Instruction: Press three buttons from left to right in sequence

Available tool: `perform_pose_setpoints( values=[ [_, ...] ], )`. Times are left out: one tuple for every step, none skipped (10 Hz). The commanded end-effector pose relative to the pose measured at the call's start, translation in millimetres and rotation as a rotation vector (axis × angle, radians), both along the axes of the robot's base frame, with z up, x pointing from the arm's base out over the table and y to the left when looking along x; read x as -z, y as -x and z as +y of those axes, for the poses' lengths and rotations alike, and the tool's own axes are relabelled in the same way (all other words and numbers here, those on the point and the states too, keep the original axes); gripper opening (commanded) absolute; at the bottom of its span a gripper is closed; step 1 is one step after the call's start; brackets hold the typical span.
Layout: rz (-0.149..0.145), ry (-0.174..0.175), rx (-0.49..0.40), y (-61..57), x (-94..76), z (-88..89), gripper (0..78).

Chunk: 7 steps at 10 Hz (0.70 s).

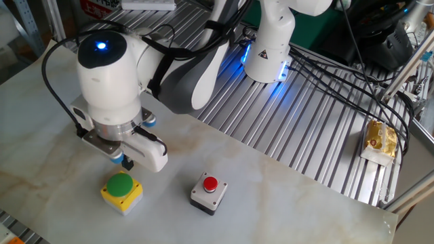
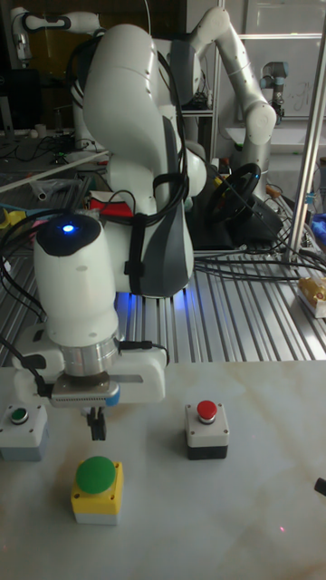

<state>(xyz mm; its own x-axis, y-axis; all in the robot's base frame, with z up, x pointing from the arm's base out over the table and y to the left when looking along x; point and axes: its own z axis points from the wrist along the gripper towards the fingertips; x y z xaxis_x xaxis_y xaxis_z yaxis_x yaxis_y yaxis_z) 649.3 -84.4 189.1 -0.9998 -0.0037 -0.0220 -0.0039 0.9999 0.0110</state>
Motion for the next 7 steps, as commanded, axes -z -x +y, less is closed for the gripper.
perform_pose_setpoints(
  values=[
    [0.000, 0.000, 0.005, -1.5, -0.9, -0.1, 1.1],
    [0.002, 0.001, 0.007, -1.6, -0.8, -0.1, 1.1],
    [0.008, 0.001, 0.011, -1.6, -0.7, -0.1, 1.1],
    [0.010, 0.001, 0.012, -1.6, -0.7, -0.1, 1.1],
    [0.015, 0.000, 0.012, -1.6, -0.7, -0.1, 1.1],
    [0.020, 0.000, 0.012, -1.6, -0.7, -0.1, 1.1],
    [0.019, 0.002, 0.012, -1.7, -0.7, -0.1, 1.1]
  ],
)
